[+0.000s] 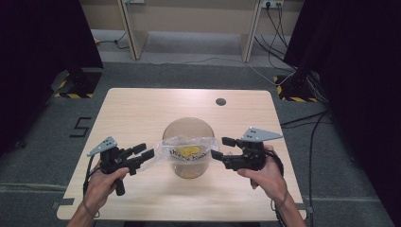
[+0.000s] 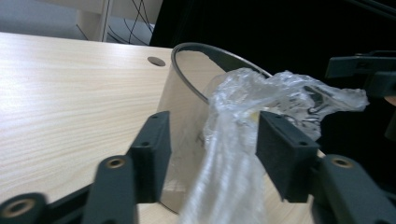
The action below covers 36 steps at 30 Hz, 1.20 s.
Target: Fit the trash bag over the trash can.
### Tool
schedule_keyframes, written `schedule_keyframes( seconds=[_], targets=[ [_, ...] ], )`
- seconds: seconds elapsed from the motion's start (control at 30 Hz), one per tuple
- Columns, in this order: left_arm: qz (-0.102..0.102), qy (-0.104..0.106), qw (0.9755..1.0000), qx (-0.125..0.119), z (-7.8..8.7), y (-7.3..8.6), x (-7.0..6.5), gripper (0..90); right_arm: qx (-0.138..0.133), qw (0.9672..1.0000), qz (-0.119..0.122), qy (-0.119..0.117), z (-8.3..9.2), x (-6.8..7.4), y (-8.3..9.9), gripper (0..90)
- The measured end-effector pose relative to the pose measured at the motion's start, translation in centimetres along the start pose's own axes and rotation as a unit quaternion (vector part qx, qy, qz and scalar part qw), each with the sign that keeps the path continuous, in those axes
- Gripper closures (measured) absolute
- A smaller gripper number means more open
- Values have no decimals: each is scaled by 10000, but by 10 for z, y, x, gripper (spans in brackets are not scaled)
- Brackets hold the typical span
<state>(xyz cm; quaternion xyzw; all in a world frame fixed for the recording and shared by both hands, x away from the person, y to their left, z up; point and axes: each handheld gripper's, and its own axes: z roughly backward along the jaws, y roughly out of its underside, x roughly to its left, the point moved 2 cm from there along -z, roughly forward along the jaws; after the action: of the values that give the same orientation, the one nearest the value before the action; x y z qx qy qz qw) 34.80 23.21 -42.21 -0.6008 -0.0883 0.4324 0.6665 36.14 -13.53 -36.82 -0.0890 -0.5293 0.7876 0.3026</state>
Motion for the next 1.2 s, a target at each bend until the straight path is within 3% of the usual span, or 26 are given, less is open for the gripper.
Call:
schedule_keyframes(
  seconds=[0.1,0.2,0.3,0.43,0.47,0.6,0.7,0.77,0.9,1.2],
  targets=[
    [-198,-30,9998,43,-8,0,2,595,363,9988,235,243,-14,0,7,379],
    [-276,-10,9996,56,-16,0,6,744,554,9957,571,482,-20,-5,12,567],
    [-332,-19,9994,30,-23,-2,10,851,388,9966,525,512,-20,-20,8,742],
    [-450,-20,9990,28,-29,-7,12,878,368,9962,547,576,-21,-30,3,803],
    [-562,-78,9984,26,-32,-10,13,883,328,9969,460,542,-23,-36,0,820],
    [-650,-140,9978,11,-39,-15,16,886,306,9967,416,622,-29,-47,-6,839],
    [-691,-171,9975,-31,-46,-19,20,888,480,9956,332,726,-43,-65,-8,854],
    [-666,-188,9976,-34,-50,-20,23,888,501,9957,277,731,-46,-68,-7,854],
    [-642,-202,9977,-48,-61,-23,31,891,467,9972,-48,583,-62,-86,-2,857],
    [-583,-210,9981,-45,-85,-25,47,892,580,9964,-365,493,-80,-104,7,864]
  ],
)
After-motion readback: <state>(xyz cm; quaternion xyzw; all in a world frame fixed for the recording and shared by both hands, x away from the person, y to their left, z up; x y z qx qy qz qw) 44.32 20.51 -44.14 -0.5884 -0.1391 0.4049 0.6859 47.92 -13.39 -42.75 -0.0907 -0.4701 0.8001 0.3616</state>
